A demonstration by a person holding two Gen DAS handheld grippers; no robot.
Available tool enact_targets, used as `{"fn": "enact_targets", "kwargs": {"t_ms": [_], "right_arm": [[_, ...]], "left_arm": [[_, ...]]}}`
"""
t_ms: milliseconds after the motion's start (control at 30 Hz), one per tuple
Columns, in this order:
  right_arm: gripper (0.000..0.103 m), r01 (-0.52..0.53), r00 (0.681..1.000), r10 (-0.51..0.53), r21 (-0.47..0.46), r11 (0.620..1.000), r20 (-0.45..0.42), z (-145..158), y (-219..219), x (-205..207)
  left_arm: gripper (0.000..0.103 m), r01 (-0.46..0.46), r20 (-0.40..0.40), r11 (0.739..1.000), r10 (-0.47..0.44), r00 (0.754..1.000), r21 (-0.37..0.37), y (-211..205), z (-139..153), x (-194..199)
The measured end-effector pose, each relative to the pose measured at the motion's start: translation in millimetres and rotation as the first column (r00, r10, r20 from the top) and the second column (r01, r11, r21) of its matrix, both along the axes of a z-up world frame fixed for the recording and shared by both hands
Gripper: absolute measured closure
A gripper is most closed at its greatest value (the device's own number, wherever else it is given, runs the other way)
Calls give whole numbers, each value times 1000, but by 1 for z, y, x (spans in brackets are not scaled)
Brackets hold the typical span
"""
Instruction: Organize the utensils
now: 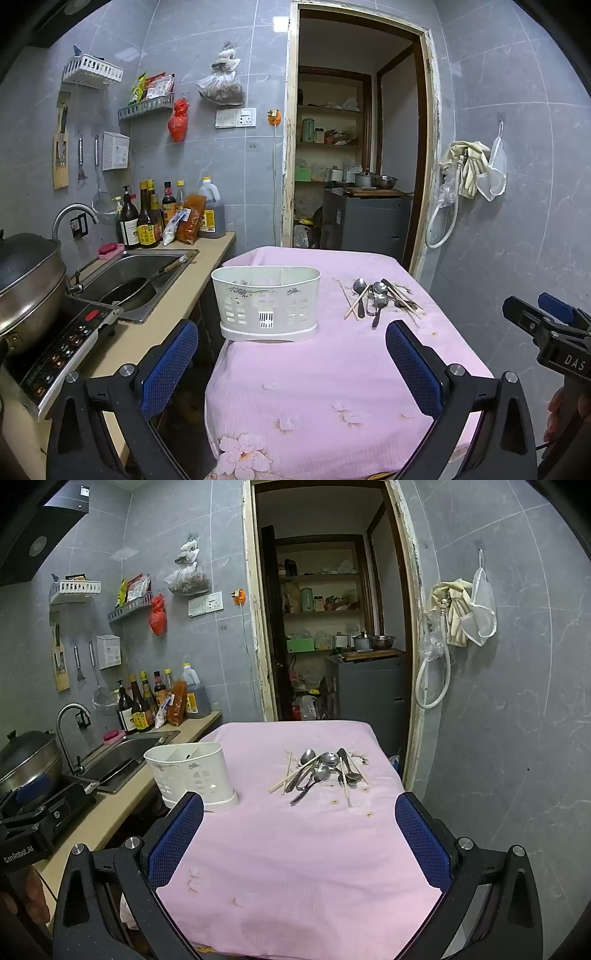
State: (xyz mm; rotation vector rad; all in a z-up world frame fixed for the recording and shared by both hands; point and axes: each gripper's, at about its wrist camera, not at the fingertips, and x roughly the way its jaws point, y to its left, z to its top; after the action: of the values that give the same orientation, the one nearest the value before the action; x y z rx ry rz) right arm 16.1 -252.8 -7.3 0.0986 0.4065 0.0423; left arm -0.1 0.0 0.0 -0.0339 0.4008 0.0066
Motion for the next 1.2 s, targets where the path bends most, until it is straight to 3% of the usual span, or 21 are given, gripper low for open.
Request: {"fn": "enact_targets", "kwargs": {"t_ms": [1200], "right_arm": [[1, -1, 1000, 1, 0, 1000, -3, 1, 3, -2]], "left_arm": [[1, 0, 0, 1000, 0, 1000, -9, 0, 0, 0]]}}
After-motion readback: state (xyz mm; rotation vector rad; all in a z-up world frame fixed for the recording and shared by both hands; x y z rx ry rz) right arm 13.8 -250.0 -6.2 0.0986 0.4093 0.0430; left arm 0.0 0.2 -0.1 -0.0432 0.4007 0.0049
